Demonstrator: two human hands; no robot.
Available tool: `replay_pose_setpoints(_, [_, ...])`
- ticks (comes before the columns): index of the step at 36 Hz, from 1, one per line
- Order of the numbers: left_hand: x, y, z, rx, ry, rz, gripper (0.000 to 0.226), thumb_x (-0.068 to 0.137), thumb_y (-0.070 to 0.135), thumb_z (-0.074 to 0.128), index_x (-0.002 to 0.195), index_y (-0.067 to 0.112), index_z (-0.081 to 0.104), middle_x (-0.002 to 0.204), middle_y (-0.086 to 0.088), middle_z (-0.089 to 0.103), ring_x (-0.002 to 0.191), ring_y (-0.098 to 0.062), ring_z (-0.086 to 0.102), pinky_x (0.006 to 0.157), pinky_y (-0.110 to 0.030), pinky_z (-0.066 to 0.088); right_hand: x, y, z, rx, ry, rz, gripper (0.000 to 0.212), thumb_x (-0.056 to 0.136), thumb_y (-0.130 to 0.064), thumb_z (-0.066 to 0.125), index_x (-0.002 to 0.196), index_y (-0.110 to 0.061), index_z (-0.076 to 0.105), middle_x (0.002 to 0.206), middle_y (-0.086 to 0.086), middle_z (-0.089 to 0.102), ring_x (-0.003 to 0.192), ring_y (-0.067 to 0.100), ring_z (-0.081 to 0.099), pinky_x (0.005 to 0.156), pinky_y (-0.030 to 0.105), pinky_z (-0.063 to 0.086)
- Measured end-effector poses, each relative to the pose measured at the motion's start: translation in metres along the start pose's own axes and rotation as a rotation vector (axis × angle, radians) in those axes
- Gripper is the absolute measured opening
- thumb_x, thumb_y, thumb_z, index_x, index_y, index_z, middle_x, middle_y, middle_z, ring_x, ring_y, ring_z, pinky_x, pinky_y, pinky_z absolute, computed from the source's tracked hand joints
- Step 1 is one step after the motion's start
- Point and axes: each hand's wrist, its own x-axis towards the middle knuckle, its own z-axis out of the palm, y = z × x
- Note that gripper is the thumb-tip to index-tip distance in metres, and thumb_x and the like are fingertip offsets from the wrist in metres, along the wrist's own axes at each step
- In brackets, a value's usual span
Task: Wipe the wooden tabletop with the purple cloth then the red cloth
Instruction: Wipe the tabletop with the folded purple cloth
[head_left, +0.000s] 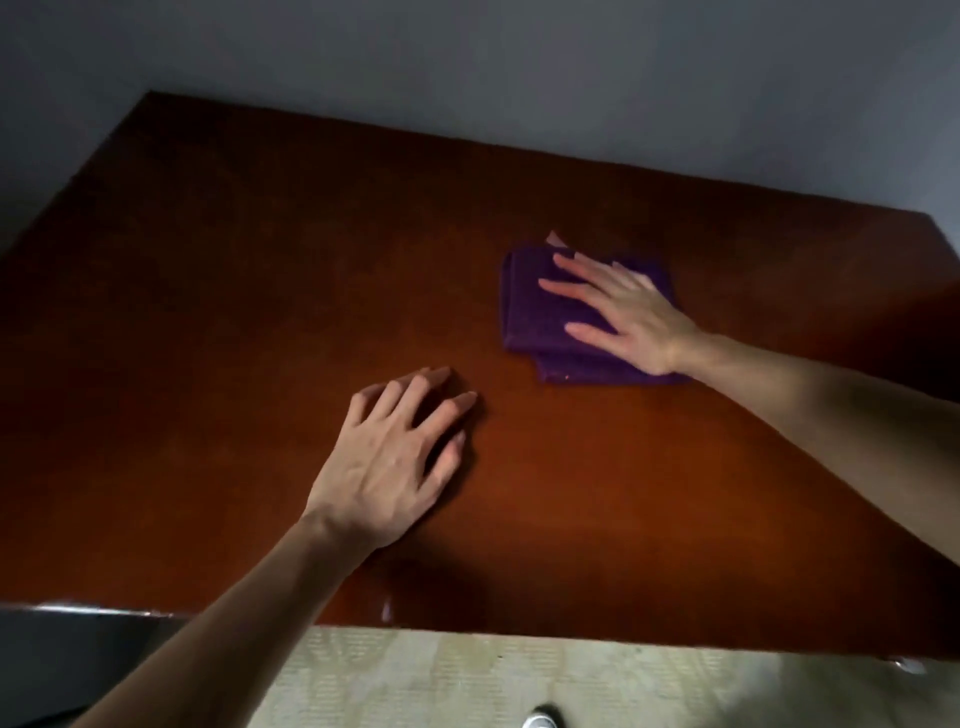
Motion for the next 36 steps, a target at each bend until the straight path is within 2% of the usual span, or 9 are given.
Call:
replay_pose_setpoints(5, [0.003,0.0,-0.004,-0.029,-0.054,-0.018,0.049,0.104,0.049,0.029,0.149,0.035,0.042,0.155,0.001,0.037,0.139,-0.017,0.039,0.113,-0.039,0.026,0.058,0.048,-0.015,0.029,0.0,0.083,0.071,0.094,-0.081,0.013,0.157,-0.051,0.021,0.172,-0.011,0.011,0.158,0.012,0.007,0.127,0.048,0.009])
replay_pose_setpoints(7, [0.003,0.001,-0.005,-0.045,-0.067,-0.023,0.049,0.104,0.048,0.029,0.149,0.035,0.042,0.154,0.001,0.039,0.141,-0.016,0.038,0.113,-0.037,0.023,0.078,0.065,-0.019,0.038,0.022,0.128,0.071,0.093,-0.081,0.015,0.157,-0.05,0.022,0.172,-0.01,0.011,0.158,0.012,0.006,0.127,0.049,0.008])
replay_pose_setpoints(12, [0.004,0.0,-0.003,-0.056,-0.058,-0.027,0.048,0.105,0.048,0.033,0.15,0.037,0.04,0.155,0.006,0.037,0.146,-0.01,0.029,0.115,-0.033,0.019,0.118,0.095,-0.024,0.054,0.065,0.238,0.055,0.104,-0.063,0.031,0.157,-0.049,0.024,0.172,-0.009,0.013,0.158,0.013,0.007,0.127,0.046,0.006])
replay_pose_setpoints(17, [0.004,0.001,-0.004,-0.049,-0.055,-0.037,0.048,0.104,0.049,0.033,0.15,0.038,0.041,0.155,0.006,0.037,0.147,-0.009,0.028,0.115,-0.03,0.017,0.129,0.098,-0.029,0.083,0.119,0.343,0.057,0.104,-0.064,0.033,0.157,-0.044,0.028,0.17,-0.005,0.019,0.157,0.019,0.014,0.125,0.046,0.009])
replay_pose_setpoints(21, [0.003,0.002,-0.004,-0.041,-0.048,-0.047,0.047,0.104,0.05,0.032,0.149,0.038,0.042,0.154,0.006,0.038,0.146,-0.01,0.03,0.114,-0.031,0.019,0.127,0.083,-0.027,0.143,0.137,0.551,0.064,0.102,-0.068,0.027,0.16,-0.042,0.022,0.172,-0.004,0.01,0.159,0.017,0.005,0.127,0.046,0.002])
replay_pose_setpoints(23, [0.002,0.005,-0.005,-0.043,-0.041,-0.045,0.047,0.104,0.05,0.033,0.148,0.038,0.043,0.153,0.005,0.039,0.144,-0.011,0.032,0.113,-0.032,0.02,0.114,0.072,-0.02,0.16,0.147,0.656,0.065,0.102,-0.067,0.024,0.162,-0.041,0.017,0.173,-0.003,0.005,0.159,0.017,0.0,0.127,0.046,-0.001])
replay_pose_setpoints(26, [0.004,0.002,-0.005,-0.058,-0.04,-0.051,0.048,0.104,0.051,0.031,0.148,0.039,0.043,0.154,0.006,0.038,0.141,-0.01,0.033,0.113,-0.029,0.015,0.088,0.052,-0.007,0.161,0.188,0.711,0.065,0.103,-0.065,0.024,0.162,-0.039,0.019,0.173,-0.002,0.006,0.159,0.018,0.0,0.127,0.047,-0.001])
replay_pose_setpoints(32, [0.002,0.003,-0.006,-0.03,-0.023,-0.032,0.052,0.102,0.055,0.024,0.149,0.04,0.04,0.154,0.006,0.035,0.139,-0.013,0.035,0.111,-0.032,0.017,-0.013,-0.003,0.016,0.087,0.27,0.651,0.062,0.103,-0.061,0.032,0.16,-0.039,0.026,0.171,-0.001,0.017,0.158,0.018,0.011,0.127,0.046,0.007])
replay_pose_setpoints(36, [-0.001,0.01,-0.007,0.043,-0.009,-0.031,0.05,0.102,0.051,0.029,0.148,0.035,0.044,0.15,0.001,0.04,0.13,-0.018,0.043,0.107,-0.039,0.028,-0.094,-0.053,0.031,0.057,0.281,0.584,0.073,0.094,-0.068,0.018,0.16,-0.038,0.029,0.17,0.0,0.023,0.158,0.02,0.017,0.126,0.048,0.013])
